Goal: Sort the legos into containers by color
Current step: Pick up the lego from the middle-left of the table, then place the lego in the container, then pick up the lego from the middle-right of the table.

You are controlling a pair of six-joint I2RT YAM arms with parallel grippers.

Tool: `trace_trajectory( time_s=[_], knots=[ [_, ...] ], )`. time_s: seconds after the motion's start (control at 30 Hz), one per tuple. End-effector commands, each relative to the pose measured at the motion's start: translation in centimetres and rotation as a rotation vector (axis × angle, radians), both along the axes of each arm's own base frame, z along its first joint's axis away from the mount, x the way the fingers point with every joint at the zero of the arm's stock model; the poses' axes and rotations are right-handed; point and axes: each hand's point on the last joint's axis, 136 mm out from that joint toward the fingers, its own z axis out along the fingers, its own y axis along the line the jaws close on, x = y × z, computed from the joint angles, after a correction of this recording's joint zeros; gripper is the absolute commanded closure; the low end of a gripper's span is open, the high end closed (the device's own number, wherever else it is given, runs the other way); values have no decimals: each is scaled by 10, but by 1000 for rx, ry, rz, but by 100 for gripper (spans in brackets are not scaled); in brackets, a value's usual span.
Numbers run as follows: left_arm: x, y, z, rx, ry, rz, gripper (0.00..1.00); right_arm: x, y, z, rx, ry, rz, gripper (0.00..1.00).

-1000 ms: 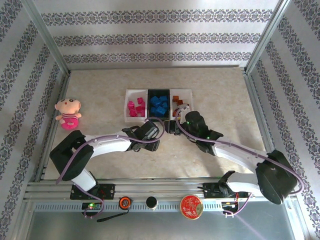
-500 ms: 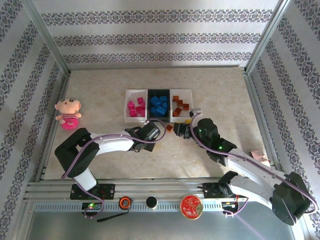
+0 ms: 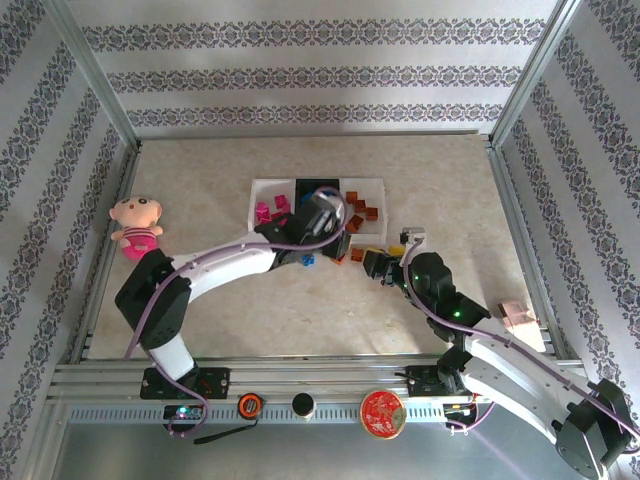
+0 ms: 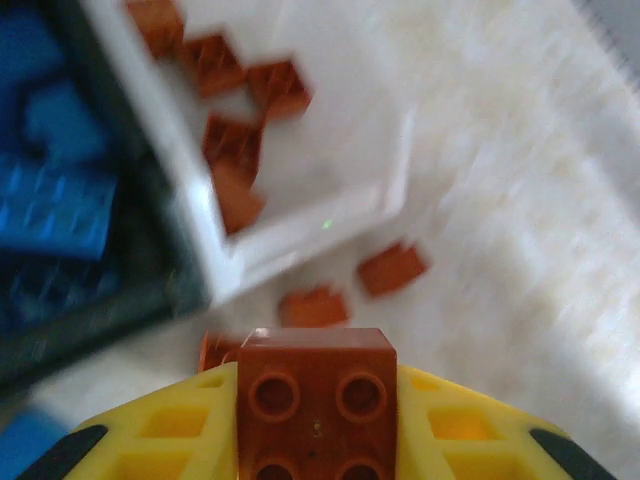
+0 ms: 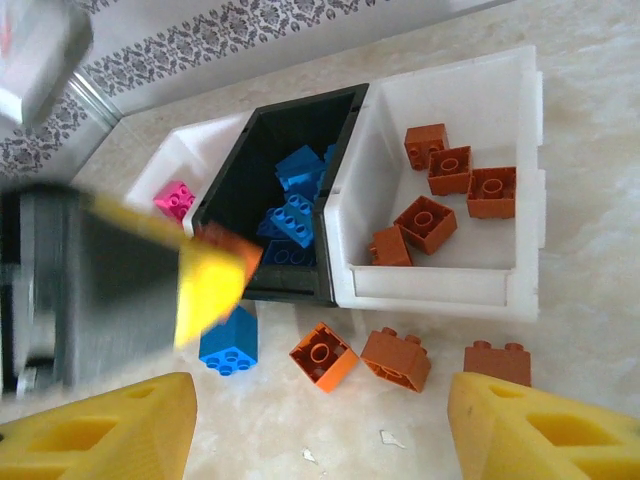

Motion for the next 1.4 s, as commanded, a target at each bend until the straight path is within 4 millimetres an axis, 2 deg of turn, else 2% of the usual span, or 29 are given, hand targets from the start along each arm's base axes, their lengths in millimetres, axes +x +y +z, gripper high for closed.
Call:
trace_trajectory(
  time_s=[0.0, 0.23, 0.27, 0.33, 0.43, 0.53, 0.67, 0.87, 0.93, 0.97, 1.03, 1.17, 1.37],
  knots=[
    [30, -23, 3, -58, 4, -31, 69, -2, -10, -2, 5, 6, -44, 32],
    [87, -50, -8, -72, 31, 3, 69, -5, -12, -1, 9, 12, -40, 32],
    [93, -52, -10, -76, 36, 7, 68, -8, -13, -14, -6, 36, -40, 32],
    [102, -56, -16, -77, 48, 19, 68, -9, -13, -17, -11, 43, -37, 32],
    [113, -58, -21, -79, 59, 32, 63, -10, -13, -21, -14, 56, -32, 32],
    [119, -58, -25, -82, 73, 41, 55, -10, -12, -26, -19, 70, -28, 32],
    [121, -59, -9, -101, 56, 38, 44, -10, -11, -30, -23, 81, -24, 31],
    [110, -53, 47, -194, -27, 29, 32, -5, -10, -47, -64, 143, -37, 32],
    [102, -45, 61, -214, -52, 35, 25, -3, -12, -62, -93, 198, -43, 32],
    [97, -40, 67, -224, -64, 39, 22, 3, -10, -59, -93, 211, -48, 32],
    [85, -30, 75, -243, -81, 44, 17, 10, -12, -69, -111, 261, -65, 32],
    [54, -4, 80, -282, -94, 65, 8, 29, -22, -91, -152, 354, -109, 33],
    [7, 44, 57, -276, -89, 122, 2, 54, -23, -107, -194, 416, -126, 35]
  ],
)
